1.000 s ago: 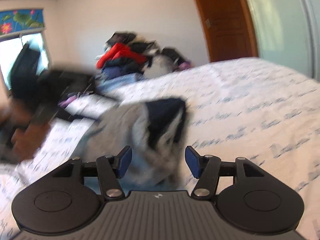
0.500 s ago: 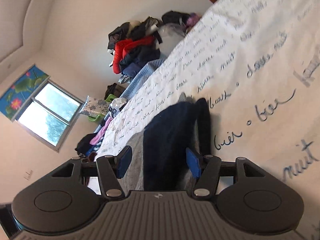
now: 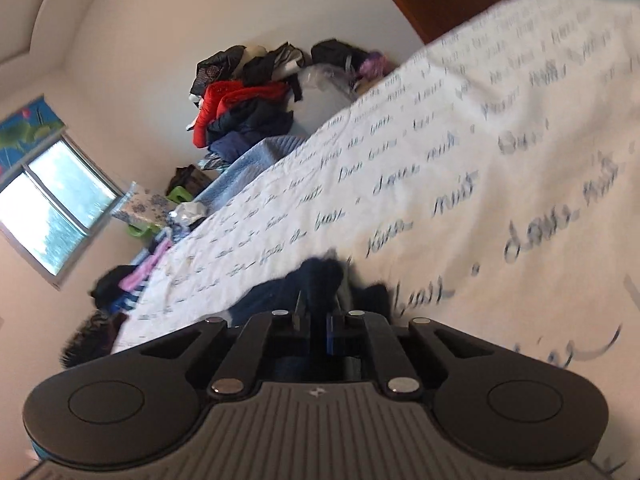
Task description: Fold small clothes
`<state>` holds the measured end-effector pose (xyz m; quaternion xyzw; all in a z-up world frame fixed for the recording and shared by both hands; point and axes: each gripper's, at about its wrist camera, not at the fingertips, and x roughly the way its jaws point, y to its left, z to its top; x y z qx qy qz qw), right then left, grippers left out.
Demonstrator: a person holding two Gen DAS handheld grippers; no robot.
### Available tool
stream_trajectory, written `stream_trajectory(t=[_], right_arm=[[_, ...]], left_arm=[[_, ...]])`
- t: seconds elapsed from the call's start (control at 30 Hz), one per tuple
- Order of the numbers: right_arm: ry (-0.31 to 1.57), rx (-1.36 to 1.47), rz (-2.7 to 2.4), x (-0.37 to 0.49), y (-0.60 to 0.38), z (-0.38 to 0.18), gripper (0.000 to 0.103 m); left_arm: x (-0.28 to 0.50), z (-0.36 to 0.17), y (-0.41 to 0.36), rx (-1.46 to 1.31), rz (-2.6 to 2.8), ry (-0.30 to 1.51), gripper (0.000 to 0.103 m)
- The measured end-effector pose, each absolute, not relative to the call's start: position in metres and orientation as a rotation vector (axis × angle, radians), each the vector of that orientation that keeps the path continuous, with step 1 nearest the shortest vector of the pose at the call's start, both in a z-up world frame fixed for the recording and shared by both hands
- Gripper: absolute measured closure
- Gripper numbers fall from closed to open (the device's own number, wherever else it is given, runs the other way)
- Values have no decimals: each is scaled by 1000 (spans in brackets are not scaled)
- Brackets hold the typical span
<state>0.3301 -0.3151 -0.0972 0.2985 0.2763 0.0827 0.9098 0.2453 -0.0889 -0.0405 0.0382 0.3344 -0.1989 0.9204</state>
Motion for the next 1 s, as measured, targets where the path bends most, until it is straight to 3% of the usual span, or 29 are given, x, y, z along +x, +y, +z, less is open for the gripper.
stream_trajectory(t=[0.2,0.4,0.67,0.8,0.9,0.97,1.0], right_arm=[[530,354,28,305,-294,-77,89],[453,317,238,232,-285,-45,89],[675,187,227,217,-255,-76,89],[628,266,189,196,-260,-71,88],[594,246,194,179,-251,-67,71],[583,214,212,174,-244,-68,44],[583,192,209,173,-240,-70,41]], left_arm=[[240,-44,-87,74,-407,697,18],[236,-47,-88,72,-405,709,18],[228,-51,-88,78,-382,733,18],[222,-52,-83,72,-372,726,13],[220,-53,-82,63,-365,729,13],[219,-54,-82,61,-358,730,13],[219,-55,-82,61,-356,730,13]])
